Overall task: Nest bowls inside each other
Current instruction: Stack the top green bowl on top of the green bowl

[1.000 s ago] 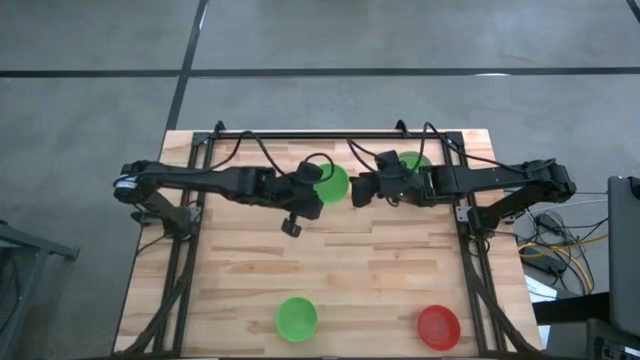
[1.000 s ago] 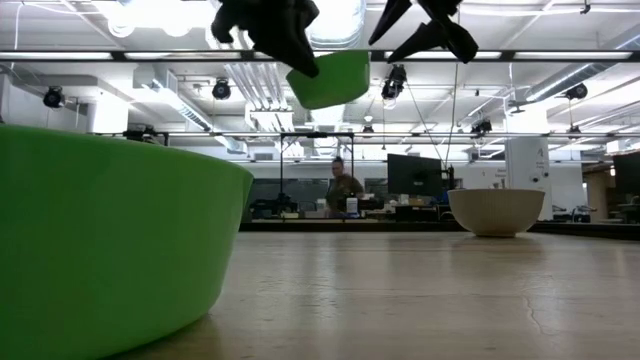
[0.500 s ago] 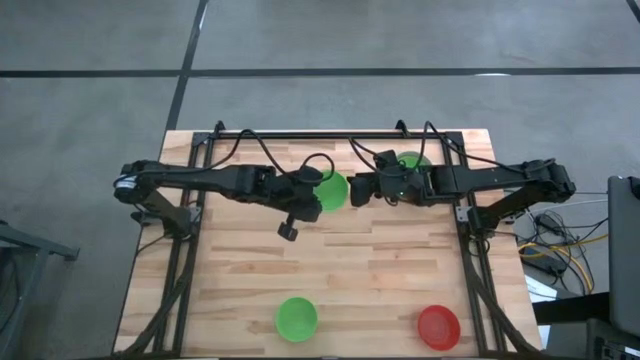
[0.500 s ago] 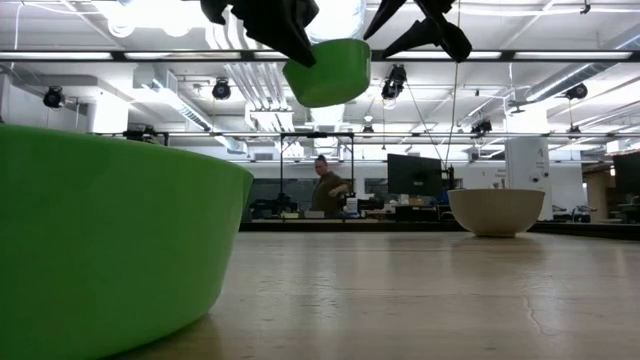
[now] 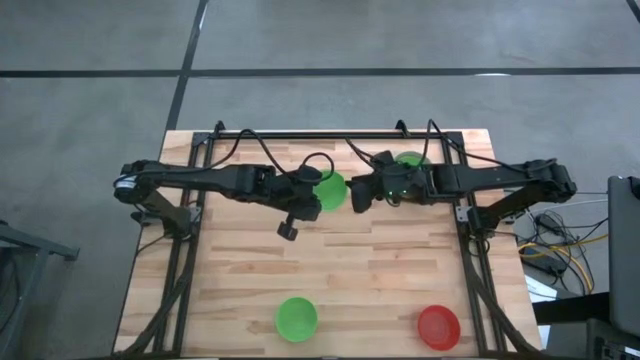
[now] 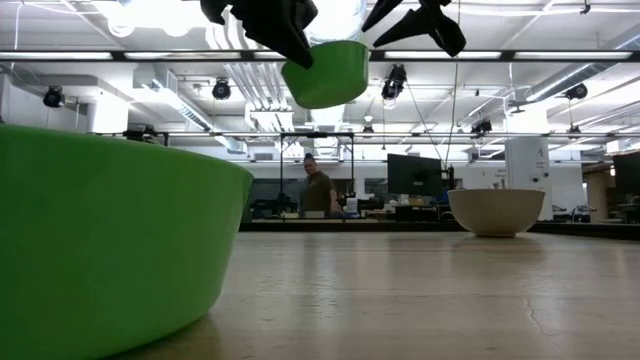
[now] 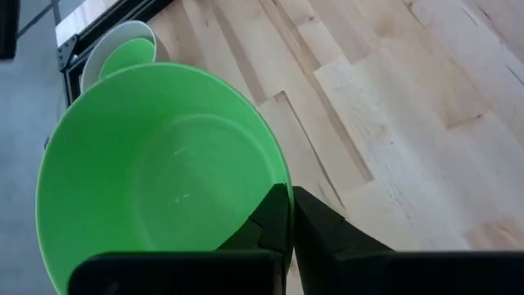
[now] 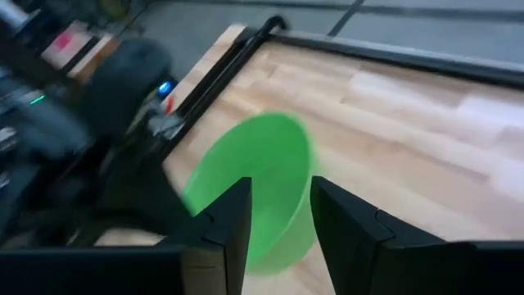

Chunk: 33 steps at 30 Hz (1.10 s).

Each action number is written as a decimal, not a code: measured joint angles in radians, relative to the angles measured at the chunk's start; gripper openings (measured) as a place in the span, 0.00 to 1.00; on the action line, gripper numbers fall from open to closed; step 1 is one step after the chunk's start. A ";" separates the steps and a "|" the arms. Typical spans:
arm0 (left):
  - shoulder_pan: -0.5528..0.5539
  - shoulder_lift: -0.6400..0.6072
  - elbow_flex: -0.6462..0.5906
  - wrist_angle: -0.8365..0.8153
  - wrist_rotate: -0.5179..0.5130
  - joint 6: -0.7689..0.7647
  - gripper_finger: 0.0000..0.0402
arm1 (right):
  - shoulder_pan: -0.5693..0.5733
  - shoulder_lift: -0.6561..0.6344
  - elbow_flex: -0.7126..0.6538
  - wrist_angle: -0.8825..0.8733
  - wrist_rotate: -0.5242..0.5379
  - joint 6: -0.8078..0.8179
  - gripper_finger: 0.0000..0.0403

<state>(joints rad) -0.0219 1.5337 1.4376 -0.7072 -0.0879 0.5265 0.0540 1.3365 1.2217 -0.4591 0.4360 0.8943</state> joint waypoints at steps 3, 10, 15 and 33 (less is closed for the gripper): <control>0.000 0.000 0.000 -0.009 0.000 -0.005 0.03 | 0.000 -0.006 0.000 -0.001 -0.128 -0.033 0.30; 0.000 0.000 -0.001 -0.009 -0.001 -0.006 0.03 | -0.039 -0.006 0.017 -0.104 -0.250 0.003 0.32; 0.000 0.000 -0.001 -0.009 -0.002 -0.007 0.03 | -0.067 0.003 0.103 -0.321 -0.282 0.071 0.34; -0.001 0.000 -0.001 -0.008 -0.003 -0.030 0.03 | -0.164 0.142 0.217 -0.360 -0.303 0.054 0.32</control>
<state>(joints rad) -0.0227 1.5337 1.4364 -0.7155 -0.0908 0.4965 -0.1097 1.4781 1.4390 -0.8195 0.1329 0.9485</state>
